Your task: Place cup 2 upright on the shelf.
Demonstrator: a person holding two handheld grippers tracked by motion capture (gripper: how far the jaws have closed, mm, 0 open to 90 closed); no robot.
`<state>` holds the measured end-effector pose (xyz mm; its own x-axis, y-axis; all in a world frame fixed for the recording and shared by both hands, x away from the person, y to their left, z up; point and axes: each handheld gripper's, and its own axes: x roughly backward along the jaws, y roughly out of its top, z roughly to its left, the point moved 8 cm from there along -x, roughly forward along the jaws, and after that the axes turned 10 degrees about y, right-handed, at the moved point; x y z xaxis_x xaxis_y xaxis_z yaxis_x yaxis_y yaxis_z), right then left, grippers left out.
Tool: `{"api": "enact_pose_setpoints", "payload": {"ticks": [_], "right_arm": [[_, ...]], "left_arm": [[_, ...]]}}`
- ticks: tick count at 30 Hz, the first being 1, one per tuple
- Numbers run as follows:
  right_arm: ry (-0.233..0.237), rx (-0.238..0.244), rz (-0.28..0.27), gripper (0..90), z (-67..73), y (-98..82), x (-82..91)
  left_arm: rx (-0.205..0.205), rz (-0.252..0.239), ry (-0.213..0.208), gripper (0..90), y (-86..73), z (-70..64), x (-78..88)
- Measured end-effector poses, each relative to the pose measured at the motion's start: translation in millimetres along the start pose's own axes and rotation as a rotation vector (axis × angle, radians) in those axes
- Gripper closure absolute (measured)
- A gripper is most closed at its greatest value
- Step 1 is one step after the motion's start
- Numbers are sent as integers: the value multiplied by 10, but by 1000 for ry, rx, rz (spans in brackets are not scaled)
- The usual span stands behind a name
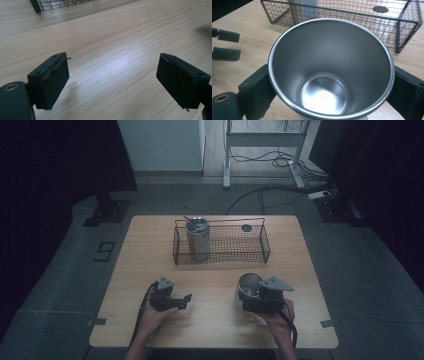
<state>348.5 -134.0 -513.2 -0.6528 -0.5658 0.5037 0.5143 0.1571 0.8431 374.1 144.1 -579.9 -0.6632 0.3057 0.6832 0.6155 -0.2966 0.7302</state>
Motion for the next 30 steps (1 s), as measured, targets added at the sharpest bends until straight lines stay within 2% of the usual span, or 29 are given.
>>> {"api": "enact_pose_setpoints", "payload": {"ticks": [3, 5, 7, 13, 23, 30], "right_arm": [[-11, -4, -1, 70, -33, 36, 18], [-23, -22, -12, 71, -102, 92, 47], [-30, -27, -16, 71, -126, 110, 58], [-36, -53, -43, 70, -272, 267, 158], [-34, -58, -45, 71, -394, 432, 211], [-35, -45, -32, 71, -419, 509, 186]], "left_arm": [[4, -8, 9, 129, 23, 11, 14], [13, -20, -11, 131, 57, 9, 38], [14, -20, -11, 132, 61, 11, 39], [33, -1, -28, 136, 44, 23, 20], [14, 36, -24, 136, -18, 8, -25], [8, 43, -24, 140, -33, -5, -40]]}}
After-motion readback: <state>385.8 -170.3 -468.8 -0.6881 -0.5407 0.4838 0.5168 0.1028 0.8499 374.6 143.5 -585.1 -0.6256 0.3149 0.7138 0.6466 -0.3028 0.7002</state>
